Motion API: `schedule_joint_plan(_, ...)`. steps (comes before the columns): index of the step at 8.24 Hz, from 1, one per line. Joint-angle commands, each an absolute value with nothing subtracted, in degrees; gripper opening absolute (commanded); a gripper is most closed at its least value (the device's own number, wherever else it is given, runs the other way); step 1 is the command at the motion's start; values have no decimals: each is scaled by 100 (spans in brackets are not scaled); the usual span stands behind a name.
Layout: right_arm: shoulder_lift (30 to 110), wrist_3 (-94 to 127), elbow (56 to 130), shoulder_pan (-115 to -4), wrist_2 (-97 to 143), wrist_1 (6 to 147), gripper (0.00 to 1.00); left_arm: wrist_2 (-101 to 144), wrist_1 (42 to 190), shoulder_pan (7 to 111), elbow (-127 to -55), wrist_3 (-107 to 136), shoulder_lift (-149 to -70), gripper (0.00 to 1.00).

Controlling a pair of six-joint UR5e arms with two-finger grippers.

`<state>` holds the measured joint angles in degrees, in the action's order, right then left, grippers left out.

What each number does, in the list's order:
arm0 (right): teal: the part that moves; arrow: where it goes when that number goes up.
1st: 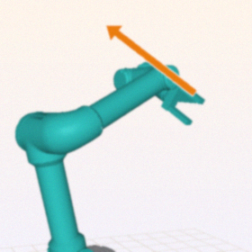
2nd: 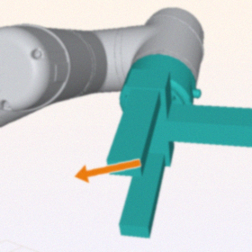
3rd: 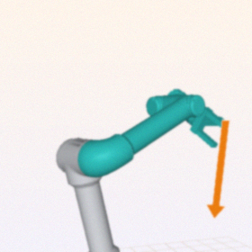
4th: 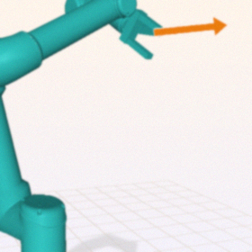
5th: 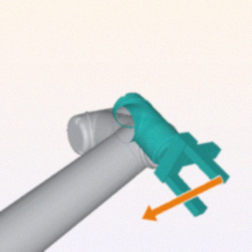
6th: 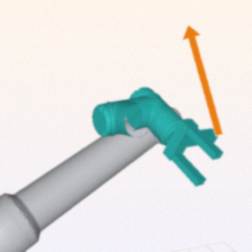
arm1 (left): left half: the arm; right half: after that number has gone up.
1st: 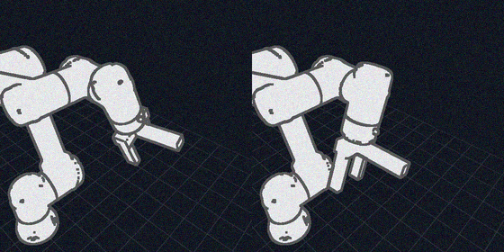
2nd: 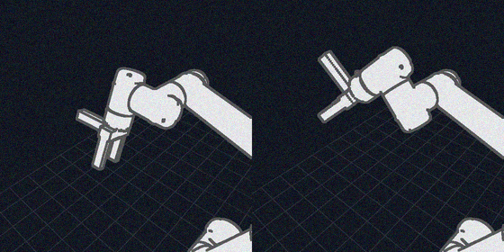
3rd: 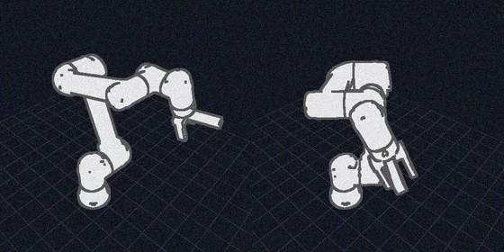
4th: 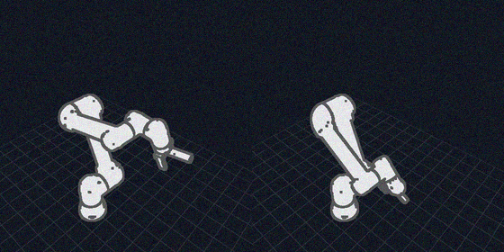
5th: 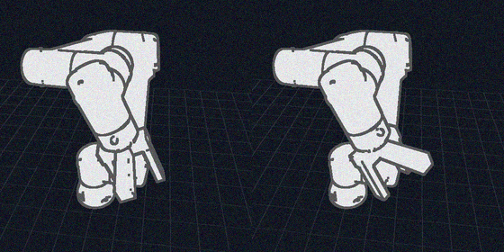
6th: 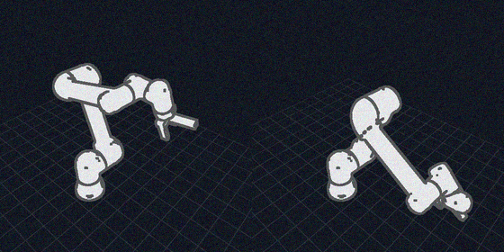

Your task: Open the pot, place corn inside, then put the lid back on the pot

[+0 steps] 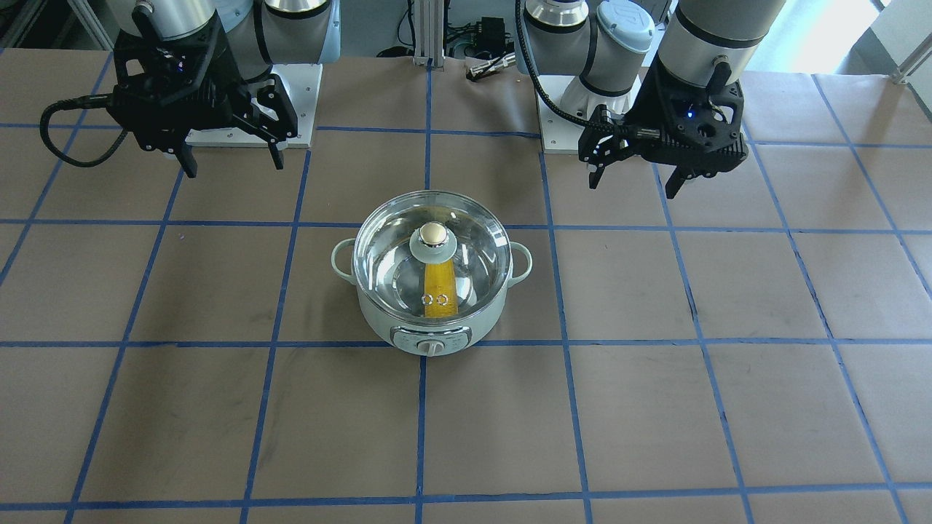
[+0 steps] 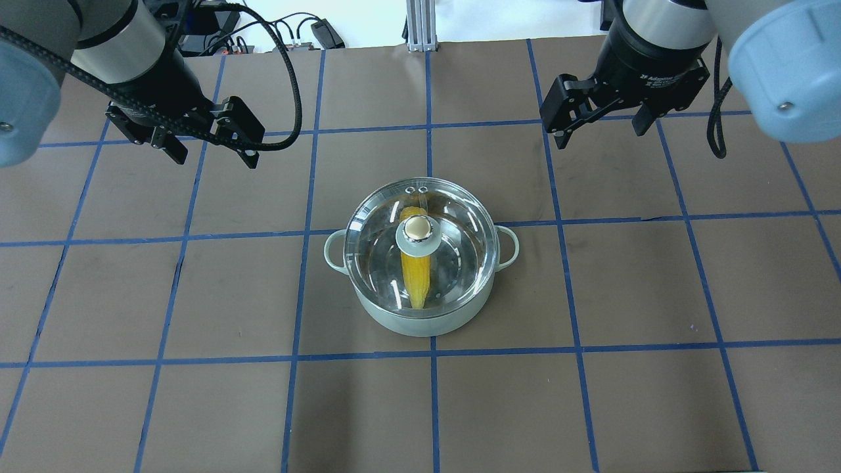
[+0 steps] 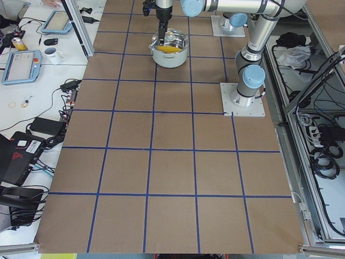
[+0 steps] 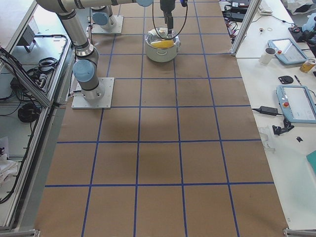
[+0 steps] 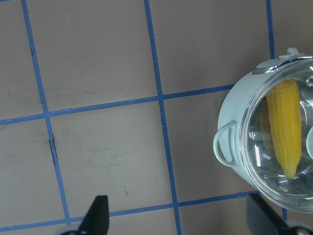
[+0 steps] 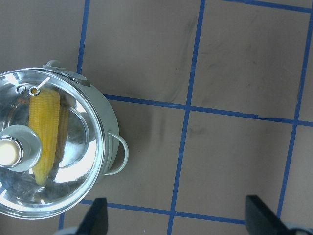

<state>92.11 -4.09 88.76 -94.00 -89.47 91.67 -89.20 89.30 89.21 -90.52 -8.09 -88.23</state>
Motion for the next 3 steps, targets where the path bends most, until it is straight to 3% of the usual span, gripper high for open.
schedule_joint_plan(1,9211,-404,8877,-9396,-8947,9150,100,-8921,8938,8921,-9053,-809,-8824,100)
schedule_joint_plan(3,9211,-396,8877,-9396,-8956,9149,100,-8903,8921,8921,-9053,-809,-8859,100)
